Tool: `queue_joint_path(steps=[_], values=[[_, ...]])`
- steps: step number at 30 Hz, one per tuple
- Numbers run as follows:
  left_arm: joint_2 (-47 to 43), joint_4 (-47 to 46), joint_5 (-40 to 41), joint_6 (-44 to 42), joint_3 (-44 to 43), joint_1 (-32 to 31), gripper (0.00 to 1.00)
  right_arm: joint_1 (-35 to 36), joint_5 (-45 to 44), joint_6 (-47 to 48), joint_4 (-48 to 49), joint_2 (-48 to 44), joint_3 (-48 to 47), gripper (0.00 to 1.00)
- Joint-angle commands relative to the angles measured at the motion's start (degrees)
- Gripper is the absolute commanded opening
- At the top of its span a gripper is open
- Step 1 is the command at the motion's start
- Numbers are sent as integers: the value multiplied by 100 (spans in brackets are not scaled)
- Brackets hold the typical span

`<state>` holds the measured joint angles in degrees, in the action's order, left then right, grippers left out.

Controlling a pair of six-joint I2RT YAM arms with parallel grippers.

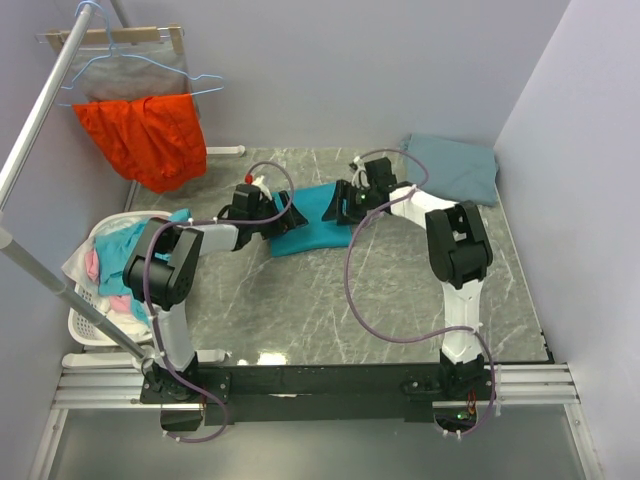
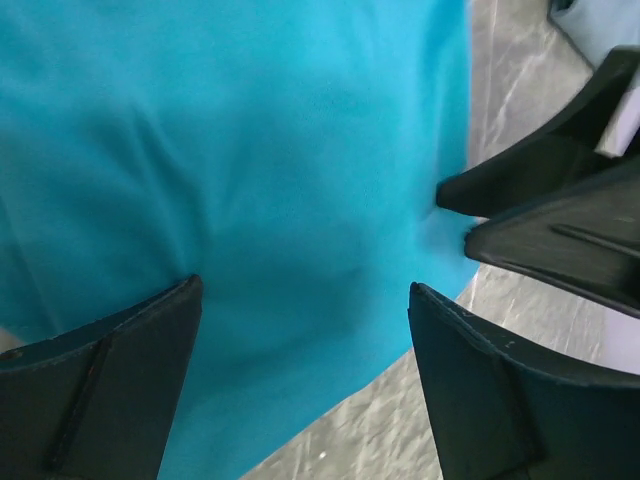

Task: Fold and stack the t-shirts
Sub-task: Smooth out wrinkles on the folded tshirt

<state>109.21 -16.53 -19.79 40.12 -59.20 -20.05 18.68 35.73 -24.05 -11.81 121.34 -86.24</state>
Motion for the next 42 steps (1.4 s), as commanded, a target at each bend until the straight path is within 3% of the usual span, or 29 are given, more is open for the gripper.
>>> queue_joint_path(steps=[1,6,12,17,22,33,42], values=[[-259,-341,72,40,426,28,90,-48,-381,58,-119,22,413,68],[-663,-456,64,5,839,28,90,-66,-426,182,-58,-355,713,68],[-1453,-10,229,-205,577,28,90,-66,-610,383,-40,-1005,828,68],[-1912,607,1492,-435,322,45,94,-75,-1311,726,-478,-1218,512,69],[-1474,1003,1812,-453,58,125,93,-118,-1718,955,-937,-744,-191,69],[-348,625,1645,-242,-57,151,92,-163,-1481,990,-1525,434,-1465,69],[-172,397,1321,-101,40,142,91,-154,-832,859,-1552,812,-1511,67]])
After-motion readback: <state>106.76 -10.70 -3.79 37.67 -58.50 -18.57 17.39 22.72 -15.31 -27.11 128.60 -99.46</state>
